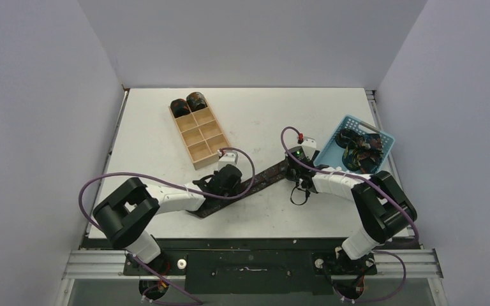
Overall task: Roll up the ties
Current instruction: Flatten out the tie at the center of the board.
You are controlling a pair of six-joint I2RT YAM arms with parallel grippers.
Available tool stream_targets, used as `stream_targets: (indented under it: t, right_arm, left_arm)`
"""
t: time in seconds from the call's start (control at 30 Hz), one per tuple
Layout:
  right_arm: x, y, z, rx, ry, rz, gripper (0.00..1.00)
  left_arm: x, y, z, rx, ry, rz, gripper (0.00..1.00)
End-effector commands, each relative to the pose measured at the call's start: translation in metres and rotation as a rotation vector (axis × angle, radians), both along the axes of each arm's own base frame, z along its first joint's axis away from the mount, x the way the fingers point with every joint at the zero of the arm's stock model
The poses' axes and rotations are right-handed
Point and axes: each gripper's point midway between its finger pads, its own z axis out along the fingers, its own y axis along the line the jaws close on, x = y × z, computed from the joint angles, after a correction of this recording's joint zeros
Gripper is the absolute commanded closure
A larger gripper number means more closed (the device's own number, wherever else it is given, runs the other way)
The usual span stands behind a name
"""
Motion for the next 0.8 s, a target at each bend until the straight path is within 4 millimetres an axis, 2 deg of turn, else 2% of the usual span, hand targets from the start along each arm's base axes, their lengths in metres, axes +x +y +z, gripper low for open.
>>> stream_targets:
  t: [0.0, 0.13, 0.33, 0.43, 0.5, 0.53, 0.6, 0.63, 0.67, 0.77]
  right_arm:
    - [0.018, -0.001, 0.01, -0.005, -0.057, -0.042, 0.8]
    - [0.014, -0.008, 0.003, -0.027, -0.043, -0.062, 0.85]
    - [0.012, -0.018, -0.01, -0.056, -0.008, -0.081, 0.87]
    - [0.011, -0.022, -0.015, -0.061, 0.007, -0.089, 0.94]
    - [0.01, -0.021, -0.015, -0.056, 0.006, -0.088, 0.95]
    - [0.011, -0.021, -0.014, -0.053, 0.004, -0.087, 0.95]
    - [0.011, -0.02, -0.014, -0.049, 0.003, -0.084, 0.95]
    - [0.011, -0.02, -0.014, -0.049, 0.004, -0.083, 0.95]
    - [0.011, -0.019, -0.014, -0.048, 0.004, -0.081, 0.95]
    - [0.011, -0.019, -0.014, -0.045, 0.005, -0.08, 0.95]
  left_arm:
    - [0.002, -0.001, 0.016, -0.045, -0.039, 0.0, 1.0]
    - [0.0, 0.008, 0.022, -0.039, -0.056, 0.019, 1.0]
    - [-0.005, 0.02, 0.023, -0.025, -0.055, 0.049, 1.0]
    - [-0.008, 0.026, 0.024, -0.025, -0.056, 0.061, 1.0]
    - [-0.008, 0.028, 0.03, -0.041, -0.069, 0.07, 1.0]
    - [-0.01, 0.031, 0.031, -0.031, -0.066, 0.072, 0.95]
    - [-0.01, 0.026, 0.039, -0.041, -0.071, 0.044, 0.65]
    - [-0.01, 0.022, 0.043, -0.043, -0.072, 0.028, 0.53]
    - [-0.009, 0.018, 0.045, -0.037, -0.068, 0.012, 0.45]
    - [-0.006, 0.004, 0.049, -0.007, -0.061, -0.047, 0.33]
